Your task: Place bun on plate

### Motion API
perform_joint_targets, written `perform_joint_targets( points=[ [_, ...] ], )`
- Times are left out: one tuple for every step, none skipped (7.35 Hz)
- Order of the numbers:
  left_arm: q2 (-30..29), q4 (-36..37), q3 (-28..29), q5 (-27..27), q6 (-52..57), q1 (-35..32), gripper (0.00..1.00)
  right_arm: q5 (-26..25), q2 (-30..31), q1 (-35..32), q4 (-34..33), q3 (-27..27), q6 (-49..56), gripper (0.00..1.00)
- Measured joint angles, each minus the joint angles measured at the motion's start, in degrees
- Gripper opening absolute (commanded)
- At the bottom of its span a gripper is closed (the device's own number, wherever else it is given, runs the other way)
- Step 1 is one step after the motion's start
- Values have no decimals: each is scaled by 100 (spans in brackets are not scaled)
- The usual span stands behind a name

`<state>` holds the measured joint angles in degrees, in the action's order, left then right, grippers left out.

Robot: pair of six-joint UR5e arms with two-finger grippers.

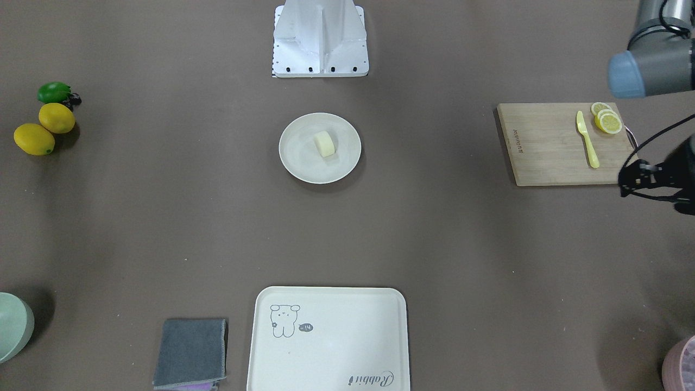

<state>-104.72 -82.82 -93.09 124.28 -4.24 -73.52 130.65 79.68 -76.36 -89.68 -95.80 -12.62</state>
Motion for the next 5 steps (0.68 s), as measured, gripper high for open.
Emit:
perform_joint_targets(
  points=[
    [252, -14, 183, 306, 272, -382, 98, -16, 126, -169, -45, 88, 435, 100],
    [511, -68, 259, 904, 375, -773, 98, -29, 276, -261, -51, 146, 789, 100],
    [735, -268, 293, 1364, 426, -1167, 98, -19, 418, -317, -43, 164, 1007, 100],
    [950, -759, 317, 1378, 437, -1431, 98, -15, 547, -386, -31, 143, 1111, 100],
    [1102, -1278, 366, 1059, 422, -1539, 98, 33, 610, -474, -28, 123, 1162, 100]
  ],
)
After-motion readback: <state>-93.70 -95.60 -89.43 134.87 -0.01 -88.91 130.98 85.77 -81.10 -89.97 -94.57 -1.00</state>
